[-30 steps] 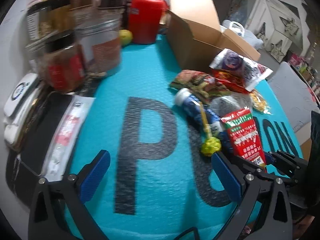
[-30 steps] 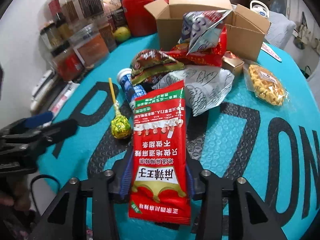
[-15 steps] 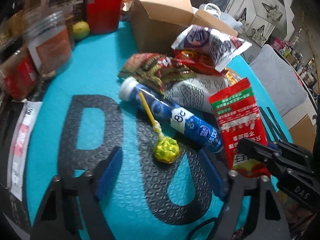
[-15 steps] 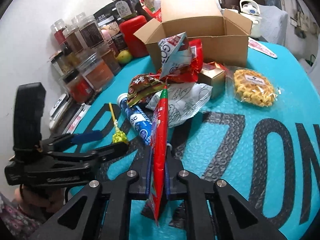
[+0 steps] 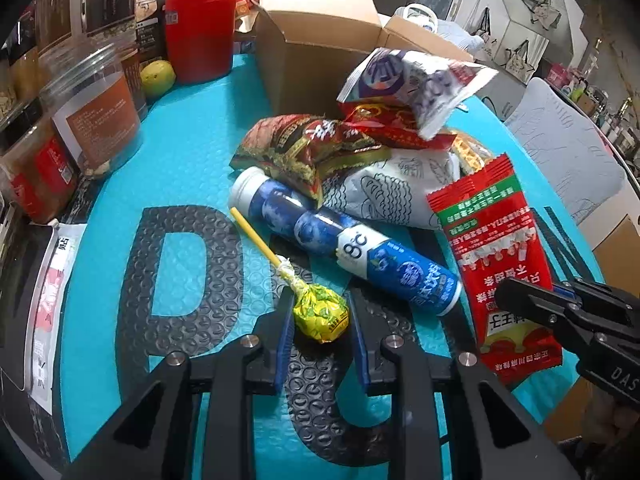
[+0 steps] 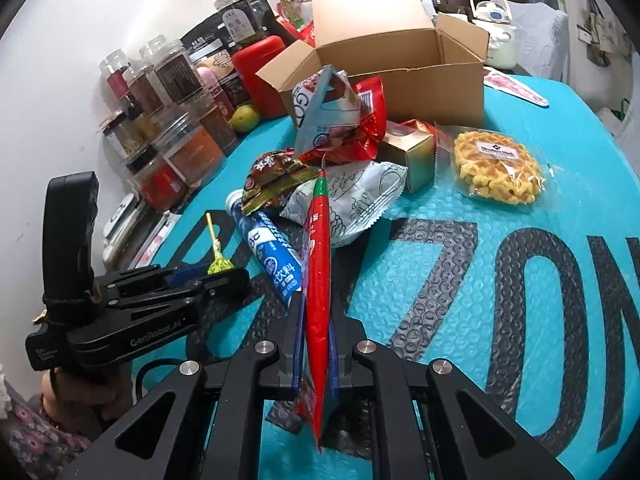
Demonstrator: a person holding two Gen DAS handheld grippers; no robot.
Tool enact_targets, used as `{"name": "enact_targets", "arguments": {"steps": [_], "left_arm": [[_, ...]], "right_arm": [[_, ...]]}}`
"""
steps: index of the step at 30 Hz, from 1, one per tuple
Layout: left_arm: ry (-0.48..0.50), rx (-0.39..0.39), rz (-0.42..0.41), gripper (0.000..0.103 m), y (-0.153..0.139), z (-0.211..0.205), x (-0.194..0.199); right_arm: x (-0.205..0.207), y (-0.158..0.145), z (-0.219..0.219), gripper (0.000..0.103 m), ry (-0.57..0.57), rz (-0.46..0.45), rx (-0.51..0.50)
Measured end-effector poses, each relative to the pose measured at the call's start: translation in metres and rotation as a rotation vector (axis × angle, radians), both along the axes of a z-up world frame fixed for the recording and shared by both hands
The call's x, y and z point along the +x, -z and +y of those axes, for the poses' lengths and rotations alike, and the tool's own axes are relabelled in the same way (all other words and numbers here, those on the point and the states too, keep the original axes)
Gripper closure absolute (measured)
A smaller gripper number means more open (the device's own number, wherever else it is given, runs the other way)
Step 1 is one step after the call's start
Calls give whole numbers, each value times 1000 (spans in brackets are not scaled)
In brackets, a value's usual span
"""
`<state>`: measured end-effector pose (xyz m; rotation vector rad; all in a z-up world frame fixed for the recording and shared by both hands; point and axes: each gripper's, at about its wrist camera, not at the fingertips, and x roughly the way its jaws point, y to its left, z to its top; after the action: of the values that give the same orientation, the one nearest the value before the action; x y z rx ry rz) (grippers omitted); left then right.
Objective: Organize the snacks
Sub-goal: 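Grasp the red snack packet with the right tool while the left tool grasps the lollipop, then lift the red packet and lollipop over the cardboard box with both tools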
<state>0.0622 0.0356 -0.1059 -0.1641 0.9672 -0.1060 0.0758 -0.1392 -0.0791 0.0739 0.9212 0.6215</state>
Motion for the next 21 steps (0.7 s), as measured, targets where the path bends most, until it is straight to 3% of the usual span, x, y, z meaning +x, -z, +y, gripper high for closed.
{"name": "enact_targets", "arguments": {"steps": [12,21], "left_arm": [[20,-21,-97,78,-38,-1,-18],[68,-37,-182,78,-77,-12,-8]], "right_arm": [[-8,-25,-10,93,44,-58,20],[-3,-57,-17,93,63,-131,60]]}}
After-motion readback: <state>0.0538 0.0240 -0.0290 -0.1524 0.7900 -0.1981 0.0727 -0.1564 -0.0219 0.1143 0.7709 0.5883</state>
